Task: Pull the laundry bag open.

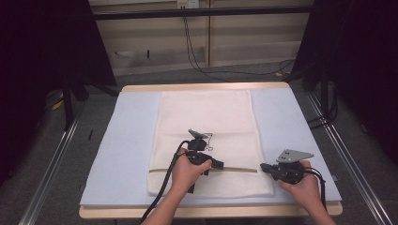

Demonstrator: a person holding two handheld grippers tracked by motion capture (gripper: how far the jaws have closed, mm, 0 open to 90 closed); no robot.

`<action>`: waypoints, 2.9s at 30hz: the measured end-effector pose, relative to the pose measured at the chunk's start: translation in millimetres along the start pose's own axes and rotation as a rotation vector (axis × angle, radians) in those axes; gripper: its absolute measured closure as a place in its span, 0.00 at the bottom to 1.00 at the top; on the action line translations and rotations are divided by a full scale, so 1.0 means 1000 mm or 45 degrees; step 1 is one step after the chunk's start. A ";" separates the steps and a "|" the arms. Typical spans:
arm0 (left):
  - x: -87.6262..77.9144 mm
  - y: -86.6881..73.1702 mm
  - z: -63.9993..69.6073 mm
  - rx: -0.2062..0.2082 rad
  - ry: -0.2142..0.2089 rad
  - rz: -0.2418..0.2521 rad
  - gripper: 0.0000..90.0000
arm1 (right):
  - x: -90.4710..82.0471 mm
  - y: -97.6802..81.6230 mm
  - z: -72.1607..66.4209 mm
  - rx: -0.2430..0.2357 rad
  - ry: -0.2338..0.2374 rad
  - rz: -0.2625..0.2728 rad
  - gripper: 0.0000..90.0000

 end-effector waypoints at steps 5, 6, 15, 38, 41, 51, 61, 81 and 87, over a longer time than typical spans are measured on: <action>-0.005 -0.001 -0.003 -0.019 0.006 0.004 0.97 | 0.000 0.000 0.000 0.004 0.001 0.000 1.00; -0.006 -0.001 -0.003 -0.016 0.002 0.002 0.97 | 0.000 0.000 0.000 0.001 0.001 0.000 1.00; -0.011 -0.002 -0.006 -0.007 0.012 0.001 0.97 | 0.000 0.000 0.000 0.002 0.001 0.000 1.00; -0.021 -0.006 -0.013 -0.019 0.001 0.017 0.97 | 0.000 0.000 0.000 0.007 -0.002 -0.002 1.00; -0.023 -0.006 -0.013 -0.026 -0.009 0.014 0.97 | 0.000 0.000 0.000 0.006 0.004 -0.001 1.00; -0.031 -0.008 -0.020 -0.029 0.011 0.016 0.97 | 0.000 0.000 0.000 0.005 0.004 0.000 1.00; -0.038 -0.009 -0.023 -0.058 -0.008 0.026 0.97 | 0.000 0.000 0.000 0.012 0.007 0.000 1.00; -0.056 -0.012 -0.034 -0.074 0.006 0.039 0.97 | 0.000 0.000 0.000 0.009 0.006 -0.003 1.00; -0.060 -0.012 -0.037 -0.064 0.018 0.041 0.97 | 0.000 0.000 0.000 0.008 0.003 -0.002 1.00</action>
Point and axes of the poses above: each handheld gripper's, and its own axes: x roughly forward along the jaws, y roughly out of its top, z roughly to its right, the point moved 8 cm from there along x, roughly forward along the jaws, and after that the axes turned 2 degrees about -y, right-handed, at the moved point
